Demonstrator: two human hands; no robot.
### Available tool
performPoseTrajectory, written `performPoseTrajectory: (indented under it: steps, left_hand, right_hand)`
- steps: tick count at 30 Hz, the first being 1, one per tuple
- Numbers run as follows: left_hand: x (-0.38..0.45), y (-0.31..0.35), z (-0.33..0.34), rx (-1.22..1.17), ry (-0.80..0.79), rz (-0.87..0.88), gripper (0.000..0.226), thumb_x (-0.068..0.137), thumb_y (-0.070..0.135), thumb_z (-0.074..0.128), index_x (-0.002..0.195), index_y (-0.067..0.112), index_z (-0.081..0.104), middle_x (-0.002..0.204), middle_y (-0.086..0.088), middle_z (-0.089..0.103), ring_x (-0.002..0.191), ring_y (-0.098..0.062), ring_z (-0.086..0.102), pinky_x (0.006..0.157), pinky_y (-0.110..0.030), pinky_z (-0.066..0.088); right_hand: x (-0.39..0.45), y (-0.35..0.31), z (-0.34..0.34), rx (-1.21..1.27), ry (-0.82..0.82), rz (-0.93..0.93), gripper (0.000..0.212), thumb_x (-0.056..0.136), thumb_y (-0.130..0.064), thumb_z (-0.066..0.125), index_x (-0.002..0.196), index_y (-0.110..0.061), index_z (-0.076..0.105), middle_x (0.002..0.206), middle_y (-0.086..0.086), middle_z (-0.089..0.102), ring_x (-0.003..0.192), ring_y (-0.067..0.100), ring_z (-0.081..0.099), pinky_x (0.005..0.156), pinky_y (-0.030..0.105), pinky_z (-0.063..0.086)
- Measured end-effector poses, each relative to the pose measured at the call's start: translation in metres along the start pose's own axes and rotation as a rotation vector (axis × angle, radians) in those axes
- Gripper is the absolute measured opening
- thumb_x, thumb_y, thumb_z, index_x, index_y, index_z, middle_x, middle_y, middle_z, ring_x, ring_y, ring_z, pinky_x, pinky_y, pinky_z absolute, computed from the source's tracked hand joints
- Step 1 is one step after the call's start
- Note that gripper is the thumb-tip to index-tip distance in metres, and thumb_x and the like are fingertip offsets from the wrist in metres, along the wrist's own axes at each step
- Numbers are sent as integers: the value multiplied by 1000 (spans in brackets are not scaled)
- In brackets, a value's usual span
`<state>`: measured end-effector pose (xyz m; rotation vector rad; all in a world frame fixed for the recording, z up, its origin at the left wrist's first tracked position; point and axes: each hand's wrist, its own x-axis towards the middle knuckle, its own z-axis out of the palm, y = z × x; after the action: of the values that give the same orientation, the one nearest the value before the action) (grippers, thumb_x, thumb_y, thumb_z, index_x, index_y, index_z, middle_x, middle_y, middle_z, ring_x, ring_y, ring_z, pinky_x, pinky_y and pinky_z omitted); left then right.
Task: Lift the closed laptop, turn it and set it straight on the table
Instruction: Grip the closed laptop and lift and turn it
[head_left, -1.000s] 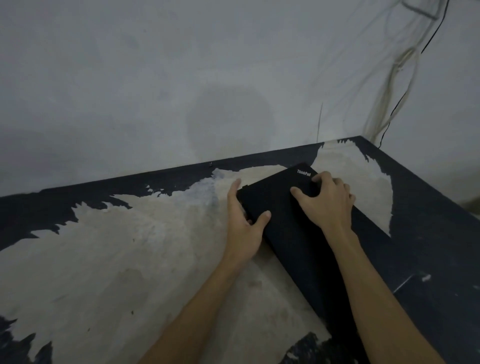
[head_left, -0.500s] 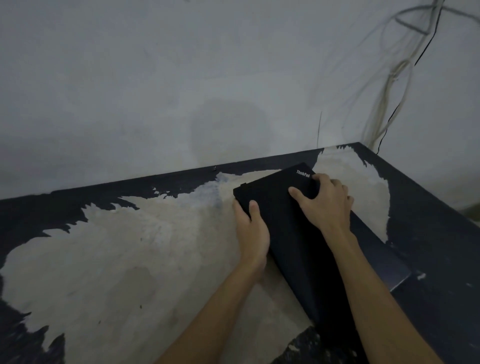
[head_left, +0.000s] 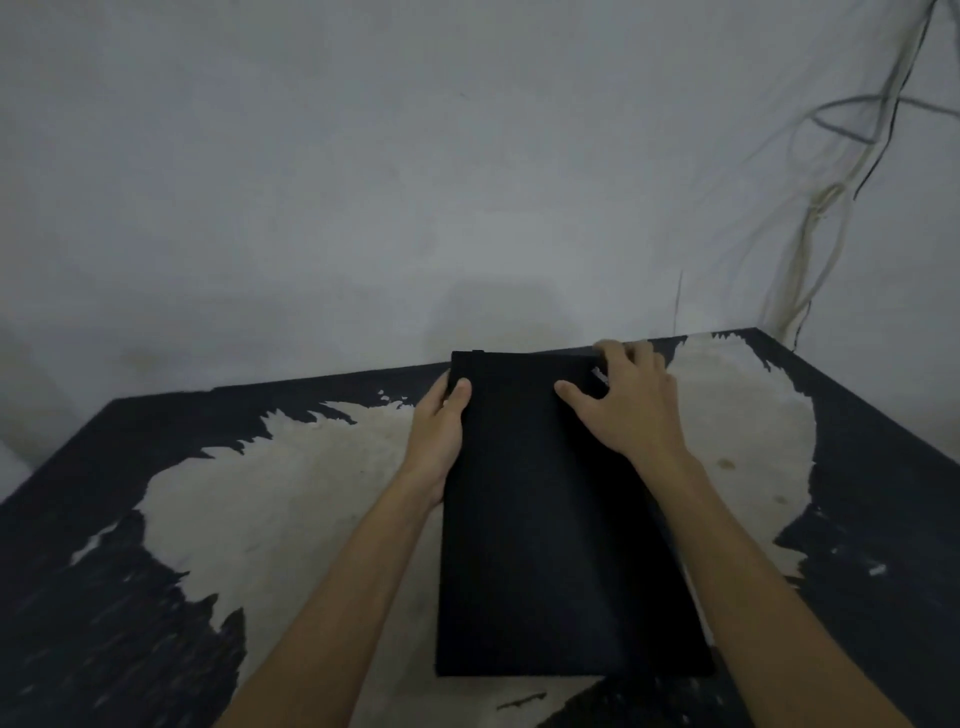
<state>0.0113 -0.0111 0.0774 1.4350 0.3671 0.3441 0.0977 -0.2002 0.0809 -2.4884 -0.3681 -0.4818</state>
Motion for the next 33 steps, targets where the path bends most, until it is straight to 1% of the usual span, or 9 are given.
performPoseTrajectory:
  steps: [2,6,9,11,14,17,21,27,33]
  left_hand:
    - [-3,7,-19,27,-36,2,22,106,28,55,119,29,72,111,2,79,94,-11,77,76,-26,61]
    - [-12,21,-52,105,-151,-15,31,102,36,59,131,29,68,122,1,76,106,-16,75,87,-30,60]
    - [-19,32,-69,158,-235,-14,20,103,37,58,119,39,69,99,14,81,93,-6,77,77,-22,60]
    - [-22,37,-78,155,-277,-27,19,104,34,58,116,41,71,102,10,82,99,-12,77,86,-30,61]
    - [-26,43,-87,159,-313,-3,22,104,30,57,121,36,71,117,-1,79,109,-19,75,96,-35,59]
    - [-25,48,-93,167,-325,11,24,105,29,56,124,34,69,117,3,79,109,-15,74,90,-28,60]
    - [-24,59,-95,223,-357,8,29,104,35,56,130,30,69,119,4,78,111,-15,74,94,-29,58]
    - [-17,89,-108,441,-407,26,33,101,39,61,122,18,75,116,-2,79,107,-20,75,94,-33,59]
    - [-6,100,-152,855,-145,306,32,91,54,68,95,27,83,91,8,81,84,-9,75,82,-31,59]
  right_hand:
    - [-4,-19,2,-3,-13,-70,66,88,-59,65,136,-15,56,133,14,52,125,35,48,105,48,37]
    - [-11,-59,9,-10,-104,-178,61,93,-64,53,134,-19,58,130,9,60,121,31,56,100,46,40]
    - [-11,-88,7,-40,-219,-190,62,93,-73,41,115,-22,69,108,2,72,95,25,65,72,36,42]
    - [-9,-104,5,-8,-286,-170,69,89,-80,40,92,-20,74,86,-1,72,75,19,64,59,32,40]
    - [-7,-120,6,109,-370,-128,74,80,-86,48,62,-16,62,64,-1,67,62,20,67,56,32,45]
    - [-6,-125,8,223,-409,-79,77,72,-91,52,58,-15,58,60,2,67,62,26,70,59,35,49]
    - [-4,-124,9,321,-387,-3,77,66,-91,56,59,-15,59,60,2,66,65,29,72,60,36,48]
    - [2,-107,3,570,-218,153,75,64,-89,64,52,-19,40,55,1,52,53,22,56,59,35,38]
    - [3,-88,2,776,-62,308,78,60,-93,63,63,-16,54,67,6,61,68,31,68,67,41,52]
